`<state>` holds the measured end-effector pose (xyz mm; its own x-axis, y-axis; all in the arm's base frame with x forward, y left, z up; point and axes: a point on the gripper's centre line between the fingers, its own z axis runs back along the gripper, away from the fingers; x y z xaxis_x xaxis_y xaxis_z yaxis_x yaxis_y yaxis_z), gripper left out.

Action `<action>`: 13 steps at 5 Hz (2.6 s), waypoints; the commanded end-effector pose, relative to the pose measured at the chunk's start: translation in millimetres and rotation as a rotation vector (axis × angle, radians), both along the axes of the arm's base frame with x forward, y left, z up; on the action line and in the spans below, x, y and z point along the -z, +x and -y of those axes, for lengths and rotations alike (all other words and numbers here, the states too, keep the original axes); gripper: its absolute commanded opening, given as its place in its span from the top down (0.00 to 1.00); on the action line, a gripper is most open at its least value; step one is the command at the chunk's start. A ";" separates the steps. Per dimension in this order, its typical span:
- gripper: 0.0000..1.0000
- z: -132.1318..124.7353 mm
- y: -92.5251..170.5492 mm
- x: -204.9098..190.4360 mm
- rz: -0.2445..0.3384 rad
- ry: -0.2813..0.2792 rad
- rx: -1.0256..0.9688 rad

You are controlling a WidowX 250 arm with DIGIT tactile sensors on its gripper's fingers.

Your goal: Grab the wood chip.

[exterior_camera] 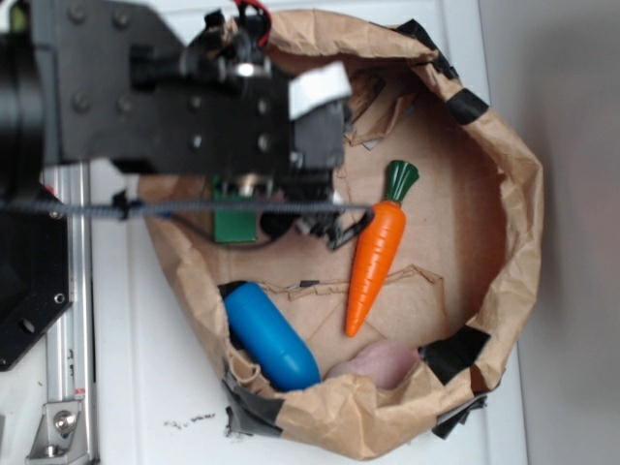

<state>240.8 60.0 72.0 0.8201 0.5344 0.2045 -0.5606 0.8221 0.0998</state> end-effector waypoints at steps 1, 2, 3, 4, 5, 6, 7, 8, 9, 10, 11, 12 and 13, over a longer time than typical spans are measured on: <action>0.00 -27.4 15.3 -1.9 0.029 0.004 -0.054; 0.00 -32.4 14.3 0.0 0.033 -0.003 -0.040; 0.00 -42.3 19.8 -1.8 0.066 -0.032 -0.012; 0.00 -43.4 34.3 13.0 0.064 -0.070 0.010; 0.00 -35.6 55.6 38.7 0.103 -0.039 0.059; 0.00 -30.5 67.1 51.5 0.083 -0.023 0.060; 0.00 -23.9 70.8 61.0 0.062 -0.019 0.066; 0.00 -23.8 76.7 71.3 0.031 -0.018 0.059; 1.00 -21.2 74.8 75.2 0.021 -0.028 0.053; 1.00 -17.5 72.8 73.4 0.015 -0.022 0.065; 1.00 -16.4 73.5 74.0 0.012 -0.017 0.080; 1.00 -13.5 65.7 67.8 0.015 -0.009 0.113; 1.00 -6.4 53.8 59.8 0.018 0.009 0.152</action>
<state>299.4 65.9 12.9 0.8732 0.4252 0.2383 -0.4554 0.8860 0.0878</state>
